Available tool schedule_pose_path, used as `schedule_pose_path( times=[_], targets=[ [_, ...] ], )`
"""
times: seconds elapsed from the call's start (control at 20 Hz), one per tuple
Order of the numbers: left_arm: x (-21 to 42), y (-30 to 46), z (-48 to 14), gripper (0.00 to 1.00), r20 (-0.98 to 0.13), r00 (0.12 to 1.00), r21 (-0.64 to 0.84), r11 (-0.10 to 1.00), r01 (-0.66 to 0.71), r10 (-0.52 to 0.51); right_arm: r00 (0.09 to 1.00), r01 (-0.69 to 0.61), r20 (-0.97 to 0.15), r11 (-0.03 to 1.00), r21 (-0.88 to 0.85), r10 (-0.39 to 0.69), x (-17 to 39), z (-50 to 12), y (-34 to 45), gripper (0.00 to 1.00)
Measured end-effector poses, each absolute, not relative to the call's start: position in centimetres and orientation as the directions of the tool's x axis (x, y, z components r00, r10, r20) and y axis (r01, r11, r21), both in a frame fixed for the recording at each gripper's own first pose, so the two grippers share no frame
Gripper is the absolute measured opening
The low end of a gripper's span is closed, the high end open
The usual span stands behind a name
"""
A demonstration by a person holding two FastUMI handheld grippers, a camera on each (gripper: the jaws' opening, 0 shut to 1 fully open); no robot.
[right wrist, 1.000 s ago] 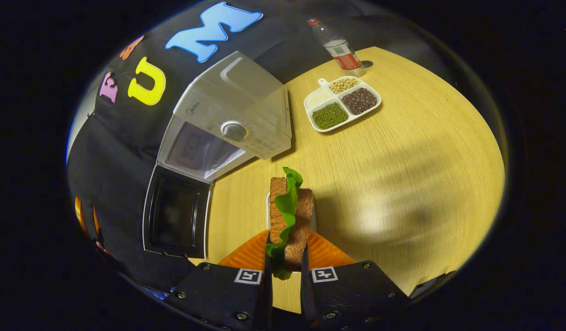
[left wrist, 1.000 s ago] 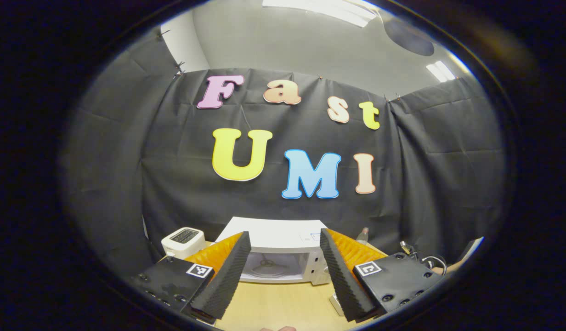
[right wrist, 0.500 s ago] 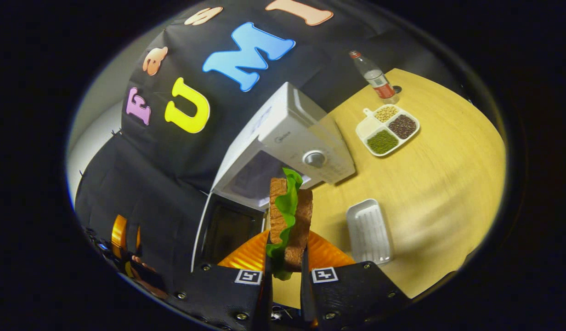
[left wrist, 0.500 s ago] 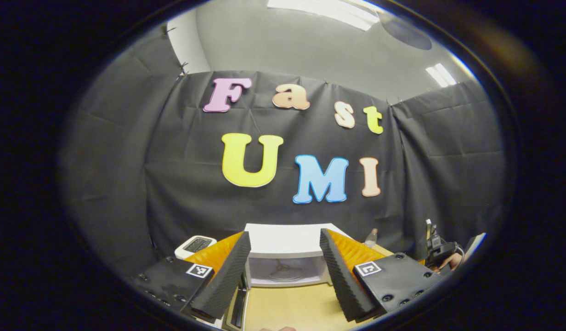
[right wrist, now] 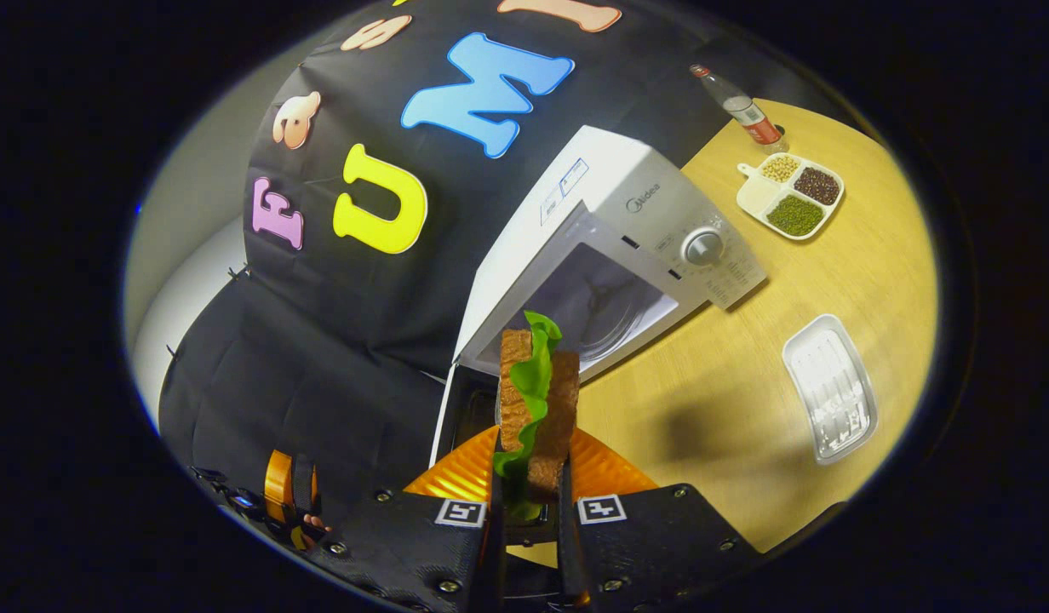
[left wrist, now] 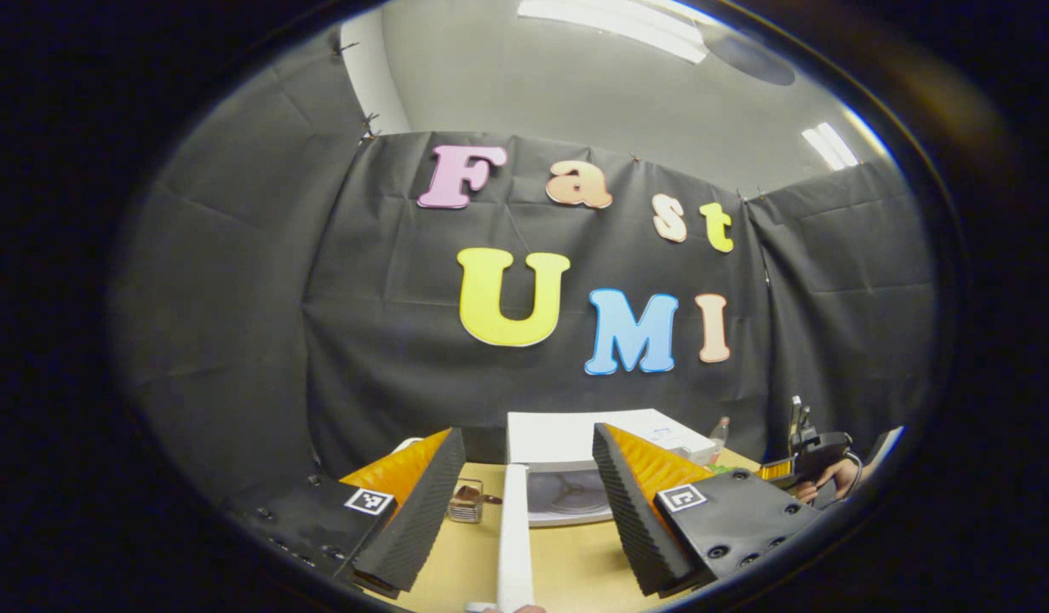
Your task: Open the microwave oven with the left hand, put the food in, and close the microwave oven.
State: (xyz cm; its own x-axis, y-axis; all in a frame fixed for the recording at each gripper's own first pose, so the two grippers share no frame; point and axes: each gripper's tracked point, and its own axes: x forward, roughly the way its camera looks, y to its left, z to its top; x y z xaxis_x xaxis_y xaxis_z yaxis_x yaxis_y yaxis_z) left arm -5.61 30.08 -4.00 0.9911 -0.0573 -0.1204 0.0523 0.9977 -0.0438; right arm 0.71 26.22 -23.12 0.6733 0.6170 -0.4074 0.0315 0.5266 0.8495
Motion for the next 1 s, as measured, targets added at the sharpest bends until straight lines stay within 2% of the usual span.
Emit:
schedule_pose_path(
  times=[0.5,1.0],
  targets=[
    [-6.8,36.8,-3.5,0.97,-0.100,0.995,-0.005,1.000,-0.022,0.022,0.716,0.120,-0.404,0.470,0.874,0.569,5.5,-25.5,29.9,0.24],
    [-7.1,41.7,-5.7,0.96,-0.144,0.987,0.001,0.997,-0.077,0.077,0.828,0.288,-0.426,0.377,0.880,0.363,13.9,-31.5,32.5,0.24]
  ],
)
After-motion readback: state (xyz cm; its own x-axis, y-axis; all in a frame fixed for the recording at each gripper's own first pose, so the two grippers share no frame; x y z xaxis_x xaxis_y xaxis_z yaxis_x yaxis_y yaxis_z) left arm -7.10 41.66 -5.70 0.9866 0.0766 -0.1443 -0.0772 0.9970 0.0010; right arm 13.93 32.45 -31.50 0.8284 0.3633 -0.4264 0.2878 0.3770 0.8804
